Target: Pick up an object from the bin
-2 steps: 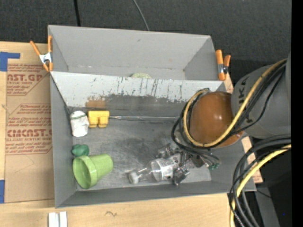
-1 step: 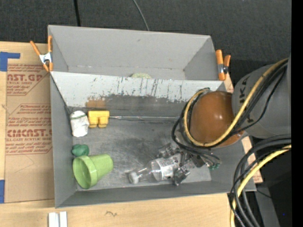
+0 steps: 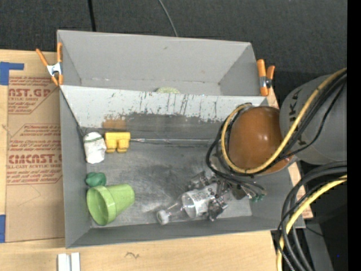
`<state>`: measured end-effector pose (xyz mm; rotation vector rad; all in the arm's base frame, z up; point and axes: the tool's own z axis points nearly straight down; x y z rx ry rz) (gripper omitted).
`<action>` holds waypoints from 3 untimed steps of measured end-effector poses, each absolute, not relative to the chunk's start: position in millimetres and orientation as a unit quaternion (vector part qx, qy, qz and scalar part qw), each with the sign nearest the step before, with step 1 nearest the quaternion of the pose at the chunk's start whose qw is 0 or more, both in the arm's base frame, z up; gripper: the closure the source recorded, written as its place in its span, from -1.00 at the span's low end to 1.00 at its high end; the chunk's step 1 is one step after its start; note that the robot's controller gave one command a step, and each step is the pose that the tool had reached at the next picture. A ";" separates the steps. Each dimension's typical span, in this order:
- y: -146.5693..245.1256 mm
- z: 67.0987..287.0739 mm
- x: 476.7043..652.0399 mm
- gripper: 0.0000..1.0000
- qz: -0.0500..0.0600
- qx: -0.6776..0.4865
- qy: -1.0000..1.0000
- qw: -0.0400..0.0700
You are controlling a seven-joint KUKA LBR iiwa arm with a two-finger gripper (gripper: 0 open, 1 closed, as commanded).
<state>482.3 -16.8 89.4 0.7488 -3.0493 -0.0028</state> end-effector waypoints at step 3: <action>-16.7 151.3 482.6 1.00 0.000 0.238 -0.971 0.000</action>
Offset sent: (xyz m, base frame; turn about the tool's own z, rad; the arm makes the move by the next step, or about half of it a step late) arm -0.0001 -0.0001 0.0259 0.0000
